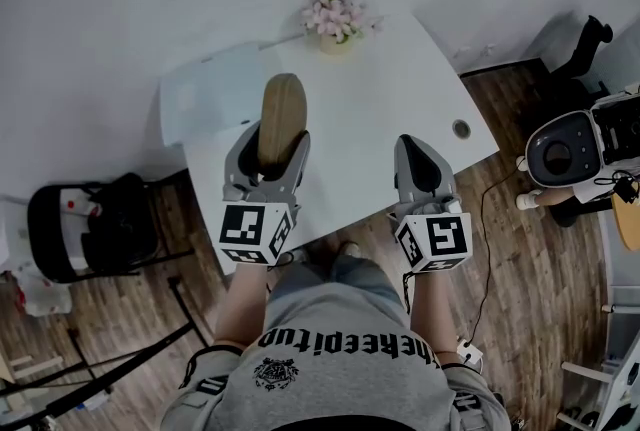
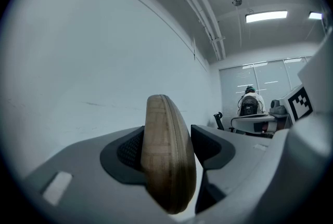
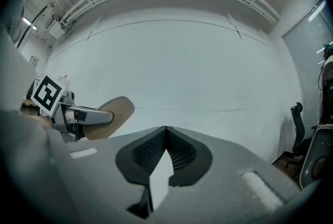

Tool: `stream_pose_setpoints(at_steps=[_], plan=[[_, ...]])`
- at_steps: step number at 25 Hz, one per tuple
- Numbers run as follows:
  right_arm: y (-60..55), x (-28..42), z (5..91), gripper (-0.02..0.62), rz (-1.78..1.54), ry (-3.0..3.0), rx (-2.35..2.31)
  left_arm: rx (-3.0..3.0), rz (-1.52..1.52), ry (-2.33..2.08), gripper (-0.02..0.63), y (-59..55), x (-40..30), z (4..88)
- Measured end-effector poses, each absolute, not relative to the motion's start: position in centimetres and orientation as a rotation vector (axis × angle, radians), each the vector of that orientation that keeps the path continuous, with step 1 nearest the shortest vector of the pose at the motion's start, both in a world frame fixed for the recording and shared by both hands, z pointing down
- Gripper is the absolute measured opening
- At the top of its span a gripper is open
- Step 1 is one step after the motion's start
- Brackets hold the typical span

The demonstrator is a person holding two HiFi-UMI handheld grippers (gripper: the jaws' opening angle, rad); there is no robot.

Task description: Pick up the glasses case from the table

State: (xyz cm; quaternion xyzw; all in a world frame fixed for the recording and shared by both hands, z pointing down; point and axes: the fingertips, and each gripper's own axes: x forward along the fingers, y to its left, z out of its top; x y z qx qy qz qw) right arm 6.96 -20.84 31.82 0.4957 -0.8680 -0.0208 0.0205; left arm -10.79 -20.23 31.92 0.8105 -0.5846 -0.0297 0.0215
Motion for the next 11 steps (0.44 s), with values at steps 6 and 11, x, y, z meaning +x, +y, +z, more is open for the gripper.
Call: stream_pose_setpoints(at_steps=[6, 11], plan=[[-21.16, 6.92, 31.6, 0.002, -0.076, -2.687, 1.542, 2.513, -0.097, -1.806, 0.285, -20.57, -10.75, 31.84], [-21.2, 6.94, 31.77, 0.002, -0.084, -2.687, 1.547, 2.511, -0.103, -1.804, 0.285, -20.71, -10.75, 32.17]])
